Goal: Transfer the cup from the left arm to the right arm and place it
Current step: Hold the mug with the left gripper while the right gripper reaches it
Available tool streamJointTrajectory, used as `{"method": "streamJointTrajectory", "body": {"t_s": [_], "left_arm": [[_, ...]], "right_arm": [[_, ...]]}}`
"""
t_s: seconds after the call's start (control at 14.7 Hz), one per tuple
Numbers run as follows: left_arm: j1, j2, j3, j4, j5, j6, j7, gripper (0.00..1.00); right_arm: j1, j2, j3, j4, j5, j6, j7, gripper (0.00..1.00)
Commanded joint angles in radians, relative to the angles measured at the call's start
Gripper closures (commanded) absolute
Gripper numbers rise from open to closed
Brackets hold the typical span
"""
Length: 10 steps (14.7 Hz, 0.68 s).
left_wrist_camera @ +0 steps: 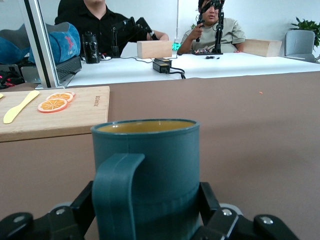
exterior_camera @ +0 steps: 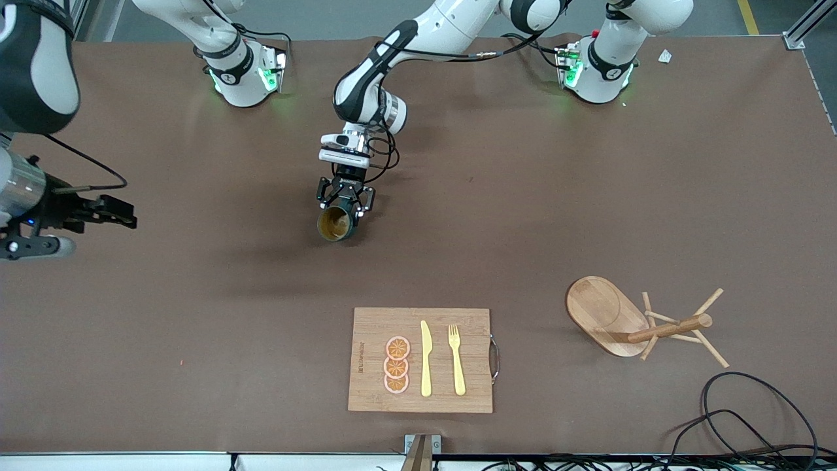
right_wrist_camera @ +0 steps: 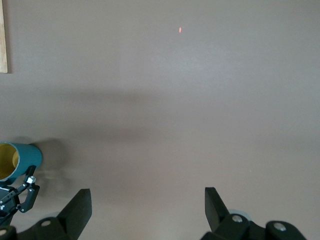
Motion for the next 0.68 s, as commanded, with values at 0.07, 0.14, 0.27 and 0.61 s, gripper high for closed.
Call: {"method": "streamJointTrajectory", "body": {"t_s": [0.07, 0.14, 0.27, 0.61], "left_arm": [[0.001, 0.015, 0.013, 0.006, 0.022, -0.001, -0.015, 0.3], [-0.001, 0.015, 0.013, 0.002, 0.026, -0.009, -0.015, 0.17], [-0.022, 0.008, 0.002, -0.01, 0.023, -0.014, -0.012, 0.0], [-0.044, -0.074, -0.114, -0.142, -0.028, -0.113, -0.017, 0.0]], "right_arm": [[0.016, 0.028, 0.001, -0.037, 0.064, 0.047, 0.077, 0.0], [0.036, 0.034, 0.0, -0.04, 0.066, 0.047, 0.129, 0.0], [0.075, 0.035, 0.0, -0.054, 0.064, 0.045, 0.226, 0.0], [0.127, 0.033, 0.001, -0.08, 0.066, 0.053, 0.353, 0.0]]}}
